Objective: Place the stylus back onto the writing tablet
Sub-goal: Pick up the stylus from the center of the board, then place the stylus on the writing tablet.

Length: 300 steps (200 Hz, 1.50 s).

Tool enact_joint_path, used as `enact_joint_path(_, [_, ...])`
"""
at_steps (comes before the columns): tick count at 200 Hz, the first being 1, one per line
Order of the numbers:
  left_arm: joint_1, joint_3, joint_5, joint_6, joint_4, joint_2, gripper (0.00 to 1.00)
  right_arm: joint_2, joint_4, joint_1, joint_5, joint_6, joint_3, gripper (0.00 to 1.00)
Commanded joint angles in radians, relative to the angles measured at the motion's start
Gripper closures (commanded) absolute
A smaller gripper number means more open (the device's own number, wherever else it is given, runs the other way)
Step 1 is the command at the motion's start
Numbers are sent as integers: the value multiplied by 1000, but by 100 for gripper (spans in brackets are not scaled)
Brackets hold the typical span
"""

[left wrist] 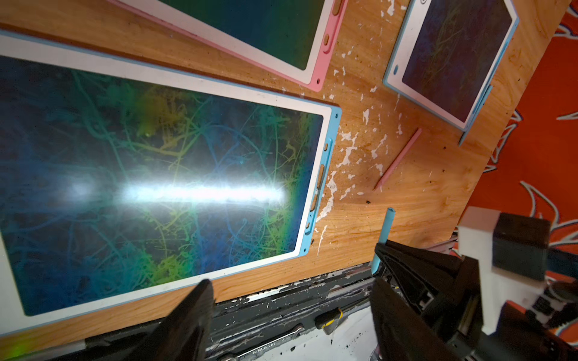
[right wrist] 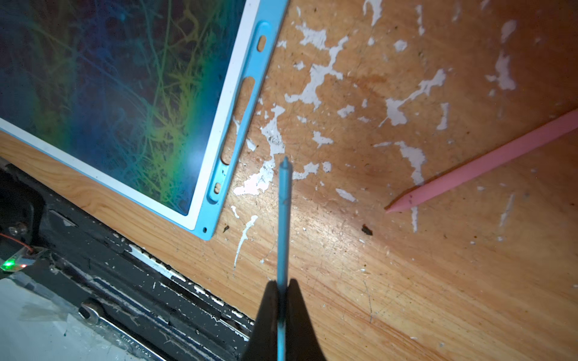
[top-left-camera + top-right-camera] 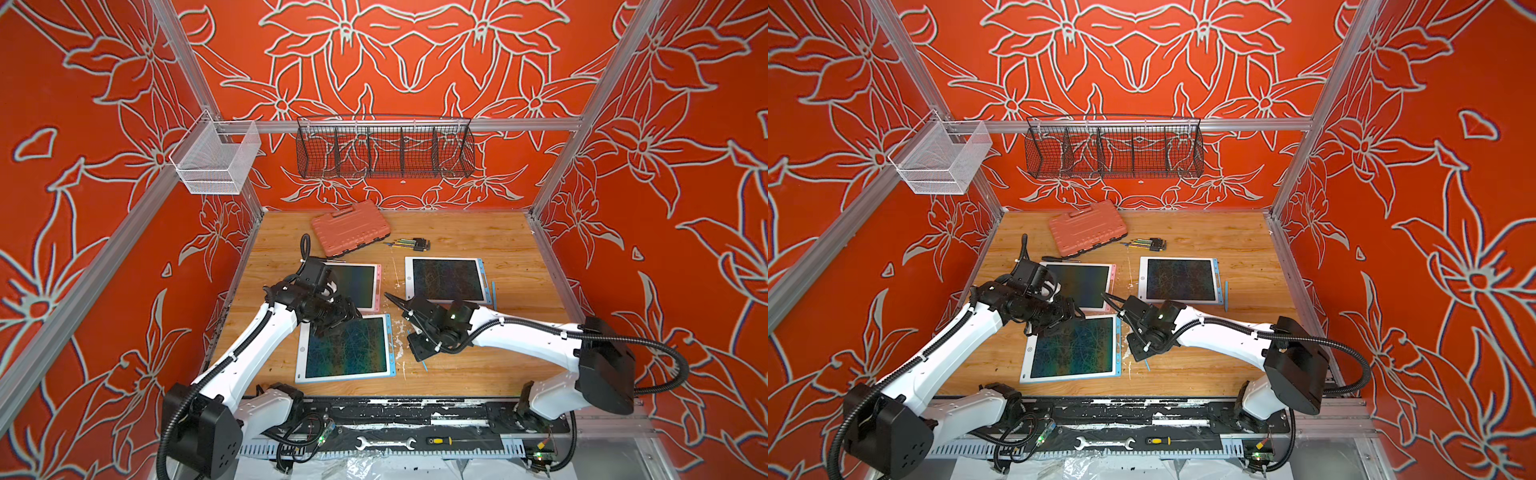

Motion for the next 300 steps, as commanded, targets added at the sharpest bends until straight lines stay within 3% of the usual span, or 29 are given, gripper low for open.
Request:
enact_joint_path(1, [6,13,15,-6,-20,5,22,17,-42,-18,-31,-26,61,100])
enact_joint_path(79, [6,26,116,27,-15,26,16,165,-24,-43,12,133,192,100])
enact_joint_path(142, [6,29,100,111,-96,10,13,258,-10,-40,-15,268,240,100])
enact_joint_path(300, [9,-5,92,157,-132,-16,13,368,9,-20,-36,307,295,100])
